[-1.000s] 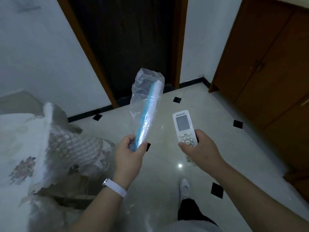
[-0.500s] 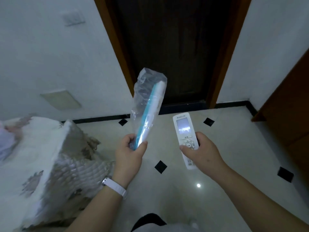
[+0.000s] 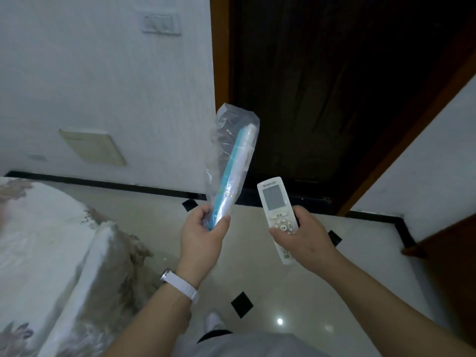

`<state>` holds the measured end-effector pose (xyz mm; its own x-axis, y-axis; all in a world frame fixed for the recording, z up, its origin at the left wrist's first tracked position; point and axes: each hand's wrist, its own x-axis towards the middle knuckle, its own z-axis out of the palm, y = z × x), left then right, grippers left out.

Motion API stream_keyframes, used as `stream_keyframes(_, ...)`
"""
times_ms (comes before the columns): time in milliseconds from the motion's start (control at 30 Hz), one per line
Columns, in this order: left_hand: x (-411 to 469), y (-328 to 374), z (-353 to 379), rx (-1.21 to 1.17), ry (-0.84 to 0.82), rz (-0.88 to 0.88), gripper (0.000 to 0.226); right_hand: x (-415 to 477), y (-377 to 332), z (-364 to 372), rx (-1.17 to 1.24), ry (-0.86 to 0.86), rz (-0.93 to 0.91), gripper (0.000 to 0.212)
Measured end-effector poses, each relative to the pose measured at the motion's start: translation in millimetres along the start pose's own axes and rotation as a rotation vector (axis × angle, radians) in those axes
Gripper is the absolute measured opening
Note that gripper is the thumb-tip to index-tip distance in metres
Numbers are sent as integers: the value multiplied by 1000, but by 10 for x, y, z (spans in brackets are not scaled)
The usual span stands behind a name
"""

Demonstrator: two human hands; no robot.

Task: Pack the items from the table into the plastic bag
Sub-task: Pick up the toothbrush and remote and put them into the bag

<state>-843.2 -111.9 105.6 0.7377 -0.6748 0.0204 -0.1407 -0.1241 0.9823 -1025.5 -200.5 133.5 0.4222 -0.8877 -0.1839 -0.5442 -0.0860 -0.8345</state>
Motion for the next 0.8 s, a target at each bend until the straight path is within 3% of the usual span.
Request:
stream_keyframes(400,1694,-33,-620,-28,94,-65,18,1666,-998,861,80,-81,-77,29)
stream_keyframes(800,3283,-311,-998,128,458,-185,15,3801,-1691,1961,76,-399,-190,23)
